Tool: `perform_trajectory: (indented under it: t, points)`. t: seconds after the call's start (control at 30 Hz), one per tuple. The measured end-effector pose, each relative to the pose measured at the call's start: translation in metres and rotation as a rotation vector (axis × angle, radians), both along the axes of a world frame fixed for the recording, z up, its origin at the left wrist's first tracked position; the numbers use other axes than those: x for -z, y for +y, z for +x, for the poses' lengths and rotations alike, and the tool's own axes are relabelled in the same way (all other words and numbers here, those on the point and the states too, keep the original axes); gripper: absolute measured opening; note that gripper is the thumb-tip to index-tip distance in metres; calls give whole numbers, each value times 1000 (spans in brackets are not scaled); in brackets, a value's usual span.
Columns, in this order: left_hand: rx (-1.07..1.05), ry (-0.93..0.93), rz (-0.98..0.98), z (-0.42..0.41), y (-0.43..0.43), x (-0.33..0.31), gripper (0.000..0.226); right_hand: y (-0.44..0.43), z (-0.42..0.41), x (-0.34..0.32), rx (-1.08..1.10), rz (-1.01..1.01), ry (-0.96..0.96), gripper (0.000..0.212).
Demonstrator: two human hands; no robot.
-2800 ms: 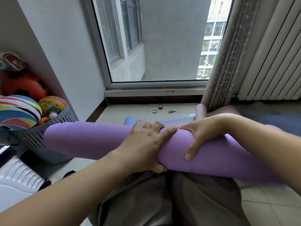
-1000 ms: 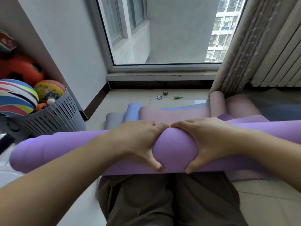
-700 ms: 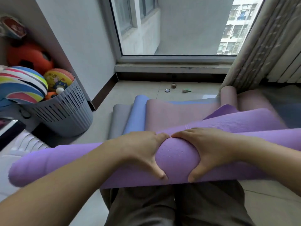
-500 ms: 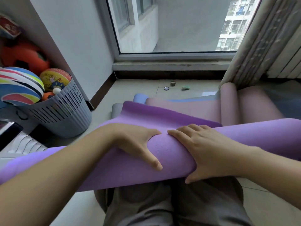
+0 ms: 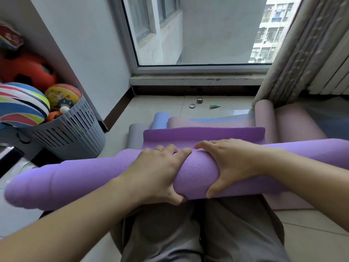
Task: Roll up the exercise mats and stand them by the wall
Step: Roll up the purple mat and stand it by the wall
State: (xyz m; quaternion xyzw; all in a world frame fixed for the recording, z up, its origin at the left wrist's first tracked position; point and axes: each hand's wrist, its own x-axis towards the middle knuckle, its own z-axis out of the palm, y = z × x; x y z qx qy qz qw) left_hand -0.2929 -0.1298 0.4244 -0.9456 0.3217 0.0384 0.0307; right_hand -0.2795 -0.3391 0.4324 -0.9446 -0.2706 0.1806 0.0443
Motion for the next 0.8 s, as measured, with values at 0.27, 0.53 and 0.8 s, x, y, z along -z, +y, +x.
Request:
perform_trajectory:
  t: [0.27,0.53,0.8]
  points:
    - [31,-33,1,2,2,-62,95,-2,14,-55,-12,49,5,99]
    - [-1,192,48,-21,7,2,104,5,-23,-3,-30,14,47,102]
    - [-94,649,-75,33,10,-17,88,11,-30,8,-71,-88,-179,117]
